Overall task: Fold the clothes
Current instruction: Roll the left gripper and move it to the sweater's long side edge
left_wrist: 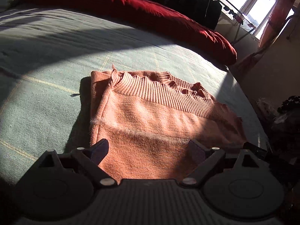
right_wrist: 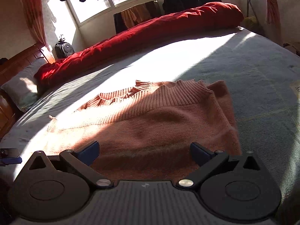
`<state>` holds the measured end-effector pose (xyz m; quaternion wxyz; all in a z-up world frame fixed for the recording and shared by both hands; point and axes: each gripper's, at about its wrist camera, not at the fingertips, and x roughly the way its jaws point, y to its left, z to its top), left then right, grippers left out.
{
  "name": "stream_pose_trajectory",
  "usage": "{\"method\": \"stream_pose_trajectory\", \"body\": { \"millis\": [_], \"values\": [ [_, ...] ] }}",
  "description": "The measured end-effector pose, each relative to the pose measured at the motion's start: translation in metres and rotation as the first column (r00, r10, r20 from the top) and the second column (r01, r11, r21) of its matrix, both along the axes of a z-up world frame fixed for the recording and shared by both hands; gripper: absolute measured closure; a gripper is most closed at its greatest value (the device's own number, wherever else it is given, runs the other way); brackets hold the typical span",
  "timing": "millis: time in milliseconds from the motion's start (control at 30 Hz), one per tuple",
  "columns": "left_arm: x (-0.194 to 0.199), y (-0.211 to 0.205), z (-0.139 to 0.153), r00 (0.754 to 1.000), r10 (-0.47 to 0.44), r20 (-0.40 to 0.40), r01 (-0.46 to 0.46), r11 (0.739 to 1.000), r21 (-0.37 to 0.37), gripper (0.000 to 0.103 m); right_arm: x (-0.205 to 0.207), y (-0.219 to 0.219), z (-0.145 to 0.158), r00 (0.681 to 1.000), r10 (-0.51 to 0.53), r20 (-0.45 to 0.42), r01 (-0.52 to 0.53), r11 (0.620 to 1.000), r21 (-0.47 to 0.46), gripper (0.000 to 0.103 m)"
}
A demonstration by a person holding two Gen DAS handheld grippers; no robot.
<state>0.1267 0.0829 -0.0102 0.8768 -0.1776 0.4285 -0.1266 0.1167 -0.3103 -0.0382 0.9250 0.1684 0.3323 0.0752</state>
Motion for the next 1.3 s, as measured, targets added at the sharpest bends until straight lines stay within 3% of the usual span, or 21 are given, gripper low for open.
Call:
{"method": "stream_pose_trajectory", "body": {
  "millis": [67, 167, 300, 500, 700, 767, 900, 1000, 1167, 1300],
  "values": [
    [-0.005, 0.0, -0.011, 0.999, -0.02, -0.03, 0.019, 0.999, -0.028, 0.012, -0.006, -0.002, 0.003, 1.0, -0.001, 0.006, 0.001, 1.0, 0.03, 0.0],
    [-0.007, 0.008, -0.034, 0.995, 0.013, -0.099, -0.013, 1.0, -0.005, 0.012, -0.012, -0.006, 0.004, 0.999, -0.034, 0.0, 0.034, 0.998, 0.056, 0.0],
    [-0.019, 0.015, -0.03, 0.998, 0.023, -0.064, -0.026, 0.998, -0.049, 0.013, -0.018, -0.007, 0.004, 0.999, -0.035, -0.019, 0.036, 0.998, 0.05, 0.0],
    [-0.014, -0.002, -0.003, 0.997, -0.043, 0.069, 0.042, 0.999, 0.01, 0.012, -0.022, -0.008, 0.005, 0.998, -0.06, -0.026, 0.062, 0.997, 0.053, 0.0],
    [-0.002, -0.019, -0.027, 0.997, -0.073, 0.018, 0.07, 0.991, 0.113, 0.012, -0.026, -0.006, 0.0, 0.997, -0.059, -0.05, 0.061, 0.997, 0.037, 0.0],
    [-0.006, -0.014, -0.04, 0.998, -0.062, -0.001, 0.062, 0.991, 0.118, 0.012, -0.027, -0.008, -0.003, 0.996, -0.064, -0.064, 0.065, 0.997, 0.027, 0.0],
    [-0.021, -0.012, -0.039, 0.997, -0.056, 0.05, 0.05, 0.993, 0.108, 0.011, -0.028, -0.019, -0.007, 0.994, -0.073, -0.08, 0.075, 0.997, 0.035, 0.0],
    [-0.024, -0.023, -0.028, 0.994, -0.07, 0.08, 0.059, 0.99, 0.128, 0.011, -0.029, -0.032, -0.005, 0.995, -0.077, -0.068, 0.083, 0.993, 0.083, 0.0],
    [-0.019, -0.054, -0.022, 0.983, -0.149, 0.11, 0.136, 0.984, 0.117, 0.01, -0.029, -0.05, -0.014, 0.995, -0.037, -0.091, 0.059, 0.963, 0.263, 0.0],
    [-0.012, -0.071, -0.041, 0.987, -0.146, 0.07, 0.138, 0.984, 0.113, 0.01, -0.028, -0.052, -0.034, 0.989, -0.043, -0.138, 0.077, 0.966, 0.248, 0.0]
  ]
}}
